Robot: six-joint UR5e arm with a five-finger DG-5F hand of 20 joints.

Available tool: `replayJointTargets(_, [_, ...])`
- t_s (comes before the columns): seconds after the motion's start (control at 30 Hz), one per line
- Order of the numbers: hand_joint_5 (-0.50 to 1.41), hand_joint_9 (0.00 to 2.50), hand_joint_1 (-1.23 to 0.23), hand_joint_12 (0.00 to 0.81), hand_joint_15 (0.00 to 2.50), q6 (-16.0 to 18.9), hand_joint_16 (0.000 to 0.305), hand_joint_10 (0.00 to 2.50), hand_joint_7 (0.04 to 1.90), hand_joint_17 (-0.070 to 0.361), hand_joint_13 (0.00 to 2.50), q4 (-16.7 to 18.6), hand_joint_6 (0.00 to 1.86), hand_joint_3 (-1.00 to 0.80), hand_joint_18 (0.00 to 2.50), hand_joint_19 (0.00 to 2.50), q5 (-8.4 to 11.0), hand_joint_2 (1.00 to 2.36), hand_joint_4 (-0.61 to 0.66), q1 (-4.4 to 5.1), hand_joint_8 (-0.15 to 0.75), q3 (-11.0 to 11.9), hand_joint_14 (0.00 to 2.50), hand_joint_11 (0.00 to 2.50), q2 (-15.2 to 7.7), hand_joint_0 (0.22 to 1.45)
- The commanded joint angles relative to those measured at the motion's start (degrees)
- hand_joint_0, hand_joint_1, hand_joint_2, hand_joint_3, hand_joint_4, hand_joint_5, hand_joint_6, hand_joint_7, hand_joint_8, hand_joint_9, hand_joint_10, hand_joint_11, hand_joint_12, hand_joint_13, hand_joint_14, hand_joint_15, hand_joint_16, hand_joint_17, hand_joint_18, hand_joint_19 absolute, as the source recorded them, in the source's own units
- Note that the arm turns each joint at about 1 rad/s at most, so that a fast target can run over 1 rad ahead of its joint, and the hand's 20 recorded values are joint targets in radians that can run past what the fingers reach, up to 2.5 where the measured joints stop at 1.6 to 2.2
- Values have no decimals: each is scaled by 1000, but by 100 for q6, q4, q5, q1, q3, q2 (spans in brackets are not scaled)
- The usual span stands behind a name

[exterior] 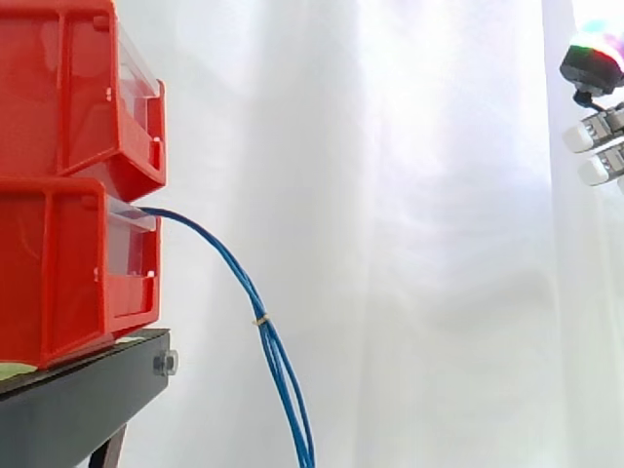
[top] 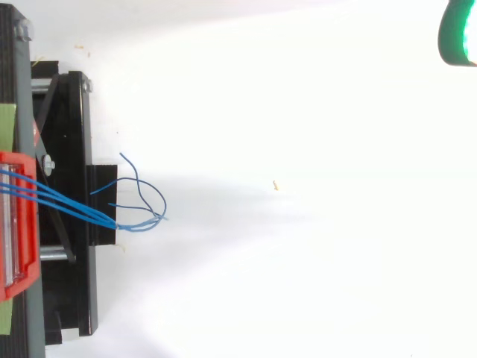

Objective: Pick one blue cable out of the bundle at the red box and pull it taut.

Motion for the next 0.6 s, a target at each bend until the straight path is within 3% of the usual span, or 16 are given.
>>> replayJointTargets(0.0, [-274, 19, -428, 365, 88, -1, 58, 0, 672, 132, 0, 3, 501, -500, 0, 42, -11, 1000, 145, 13, 230, -8, 1, 0, 1, 482])
replayJointTargets(0.33, [-261, 75, -430, 368, 95, -185, 59, 0, 685, 132, 0, 38, 501, -500, 0, 66, 7, 1000, 175, 101, 241, 1, 2, 0, -7, 482])
replayJointTargets(0.57, [-257, 102, -433, 372, 103, -370, 58, 0, 692, 129, 0, 328, 501, -500, 0, 85, 95, 1000, 184, 171, 247, -8, 2, 0, -51, 482])
